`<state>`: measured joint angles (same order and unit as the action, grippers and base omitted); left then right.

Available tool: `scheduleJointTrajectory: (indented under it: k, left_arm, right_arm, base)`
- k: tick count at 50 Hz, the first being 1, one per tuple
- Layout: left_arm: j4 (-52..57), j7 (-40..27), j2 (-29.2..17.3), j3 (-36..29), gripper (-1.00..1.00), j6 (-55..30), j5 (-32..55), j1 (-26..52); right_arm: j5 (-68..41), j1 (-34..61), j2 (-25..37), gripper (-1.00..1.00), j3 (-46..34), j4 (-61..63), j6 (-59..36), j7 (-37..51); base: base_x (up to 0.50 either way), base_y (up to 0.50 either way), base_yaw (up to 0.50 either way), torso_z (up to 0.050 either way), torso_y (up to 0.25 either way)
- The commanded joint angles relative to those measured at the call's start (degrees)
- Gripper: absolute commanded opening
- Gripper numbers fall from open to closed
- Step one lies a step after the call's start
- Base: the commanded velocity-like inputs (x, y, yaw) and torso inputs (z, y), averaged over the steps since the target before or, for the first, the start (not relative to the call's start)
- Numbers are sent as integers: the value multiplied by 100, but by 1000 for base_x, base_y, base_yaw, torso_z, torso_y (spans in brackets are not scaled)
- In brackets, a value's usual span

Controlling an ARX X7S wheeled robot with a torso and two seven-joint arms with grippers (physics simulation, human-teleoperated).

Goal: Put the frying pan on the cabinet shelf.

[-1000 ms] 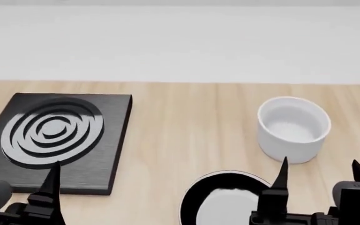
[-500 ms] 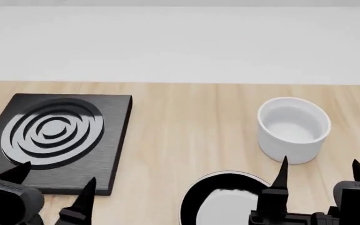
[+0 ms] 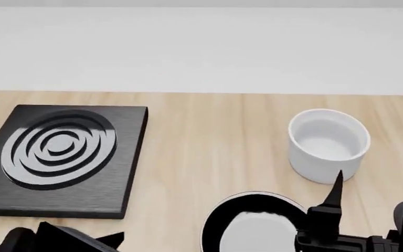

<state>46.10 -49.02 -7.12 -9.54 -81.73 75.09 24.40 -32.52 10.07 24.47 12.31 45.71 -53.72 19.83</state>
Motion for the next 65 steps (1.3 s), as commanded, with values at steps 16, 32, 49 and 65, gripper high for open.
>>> scheduleJointTrajectory:
  k: [16,32,49,65]
  left_arm:
    - [-853,638,45,-1230,100,869,-1062,-531]
    - [-1860,997,213,-1904,100,1444,-1654,-555]
    - [-2522,1208,158,-2448,100,1993,-2076,-919]
    - [-3355,1627,295,-2797,100,2369,-2224,-716]
  right_arm:
    - [94,100,67,100,1,-47,-72,249]
    - [153,-119,16,100,-51,-104,130,244]
    - [241,-389,-29,100,-87,-186,434,192]
    - [312,-679,-97,100,-84,-328,747,121]
  base:
    - [0,0,0,0,0]
    - [0,0,0,0,0]
    - [0,0,0,0,0]
    - [0,0,0,0,0]
